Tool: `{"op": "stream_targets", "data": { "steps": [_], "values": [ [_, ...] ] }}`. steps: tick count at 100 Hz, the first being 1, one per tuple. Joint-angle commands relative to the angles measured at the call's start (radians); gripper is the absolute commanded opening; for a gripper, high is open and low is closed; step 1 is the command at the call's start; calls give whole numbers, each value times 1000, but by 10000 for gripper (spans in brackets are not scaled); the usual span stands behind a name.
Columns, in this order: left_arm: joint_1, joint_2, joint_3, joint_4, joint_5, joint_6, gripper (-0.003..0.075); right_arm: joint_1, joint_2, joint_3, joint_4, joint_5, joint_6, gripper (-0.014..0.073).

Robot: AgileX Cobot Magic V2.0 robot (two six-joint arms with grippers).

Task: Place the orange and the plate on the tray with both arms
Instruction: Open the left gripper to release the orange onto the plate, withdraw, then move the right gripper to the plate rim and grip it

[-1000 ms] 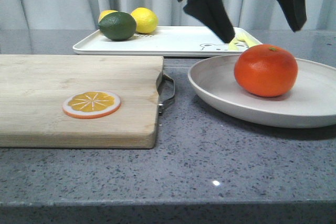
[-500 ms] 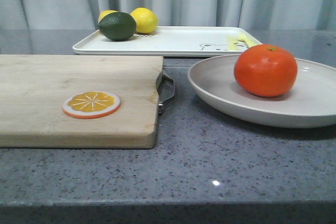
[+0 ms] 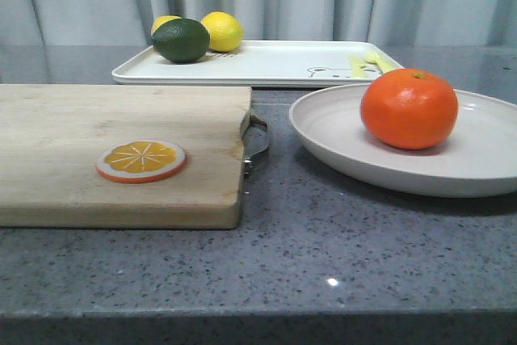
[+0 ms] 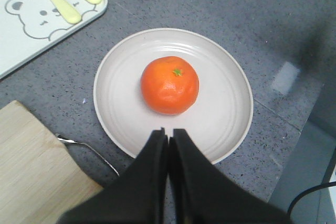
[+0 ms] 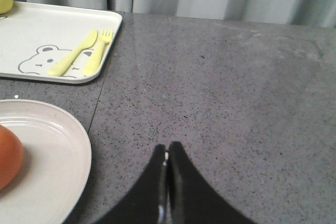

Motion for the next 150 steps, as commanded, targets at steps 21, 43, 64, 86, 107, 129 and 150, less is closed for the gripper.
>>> {"op": "stream_targets", "data": {
  "steps": [21,43,64,86,107,129,150],
  "values": [
    [1,-304,232,2,-173,6,-20,-1,10,-35,-7,2,-3,-66],
    [1,-522,417,10,-218,6,-20,-1,37,-90,-7,96,-4,-25],
    [1,-710,547,25,-263,6,-20,0,109,-168,15,200,-4,239],
    [1,-800,607,40,-285,6,-20,1,239,-286,56,363,-4,358],
    [1,-800,613,41,-285,6,-20,58,413,-455,64,505,-4,358],
    [1,-800,613,41,-285,6,-20,129,620,-613,114,627,-4,358],
    [1,-800,613,41,-285,6,-20,162,761,-670,189,648,-4,358]
  ]
}}
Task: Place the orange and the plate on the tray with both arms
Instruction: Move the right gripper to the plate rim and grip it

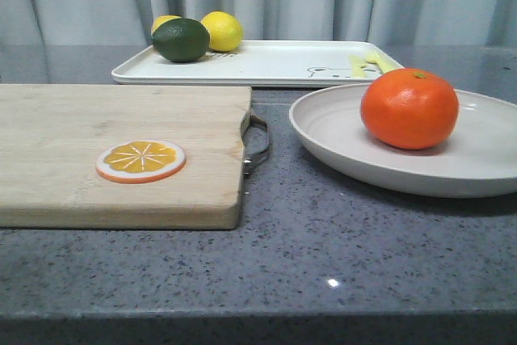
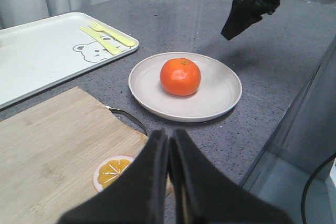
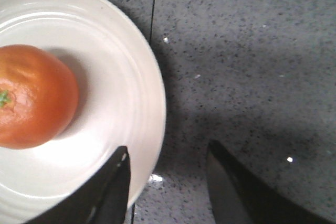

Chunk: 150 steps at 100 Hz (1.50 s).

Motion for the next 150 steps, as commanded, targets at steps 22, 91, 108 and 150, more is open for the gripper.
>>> {"op": "stream_targets", "data": {
  "steps": [22,91,108,150],
  "values": [
    [1,6,-25,-12,-85,5,-20,12,129,-49,46,-35,-4,358],
    [1,6,-25,-18,-95,5,-20,12,241,-49,46,-58,-4,50],
    [1,6,-25,-18,-105,5,-20,12,241,-49,46,-57,-4,-34],
    [1,6,-25,-18,-117,5,-20,-68,212,-66,91,-20,4,-58]
  ]
}}
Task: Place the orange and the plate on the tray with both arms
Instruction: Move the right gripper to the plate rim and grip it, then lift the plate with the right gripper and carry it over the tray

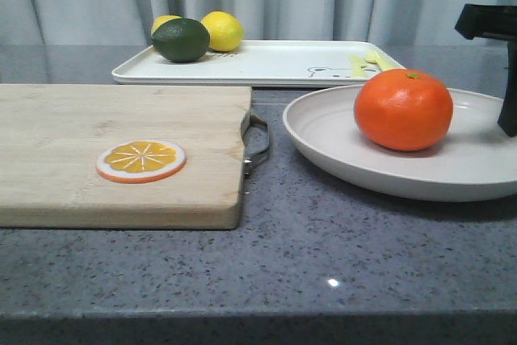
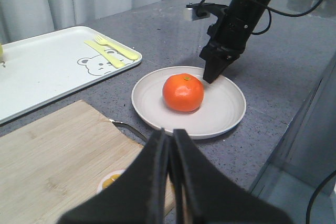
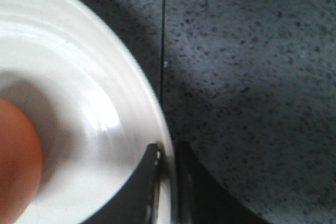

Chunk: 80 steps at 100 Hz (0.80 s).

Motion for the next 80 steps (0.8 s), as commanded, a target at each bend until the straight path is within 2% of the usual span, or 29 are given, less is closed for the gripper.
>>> {"op": "stream_targets", "data": {
  "steps": [1,22,35,57,80],
  "values": [
    [1,6,-25,-18,-73,2,-20,-38,-52,-39,-11,13,-8,-58],
    [1,6,-25,-18,-73,2,-20,-98,-55,-132,118,50,-86,-58],
    [1,6,-25,-18,-73,2,-20,-98,-45,-206,154,46,-87,-58],
    [1,6,-25,-18,-73,2,-20,-98,16,-338,297,65,-157,-58],
    [1,6,-25,-18,-73,2,-20,-63,145,-529,311,122,-160,-58]
  ]
}}
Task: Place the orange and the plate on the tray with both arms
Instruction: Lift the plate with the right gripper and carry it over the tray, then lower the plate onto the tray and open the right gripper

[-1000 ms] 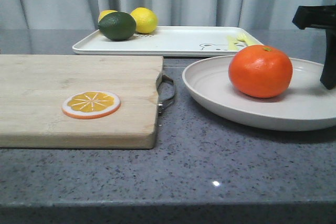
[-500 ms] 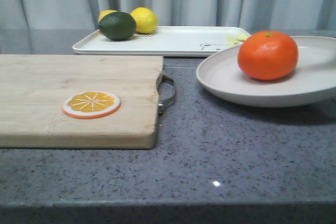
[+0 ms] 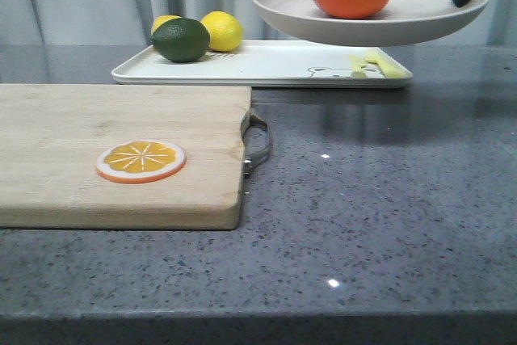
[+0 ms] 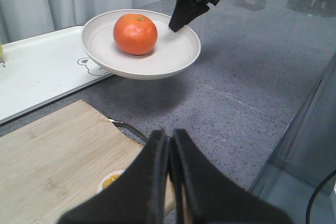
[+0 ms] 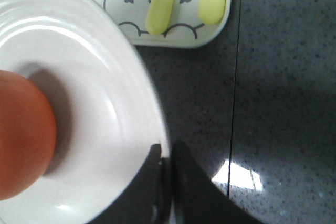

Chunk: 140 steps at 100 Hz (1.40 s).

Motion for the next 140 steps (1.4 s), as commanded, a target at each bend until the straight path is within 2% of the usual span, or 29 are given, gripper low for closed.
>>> {"op": "stream_targets", "data": {
  "steps": [1,33,83,107,140],
  "values": [
    [1,6,-25,-18,-73,2,-20,22,6,-107,47,-13,-11,-58],
    [1,6,-25,-13,-73,2,-20,104,248,-424,47,31,11,-58],
    [1,6,-25,-13,-73,2,-20,111,558,-817,28,40,93,-58],
    [1,6,-25,-13,-73,2,-20,111,630,-890,25,7,104,-58],
    [1,6,-25,-13,-73,2,-20,110,660,-891,23,-62,104,-58]
  ]
}}
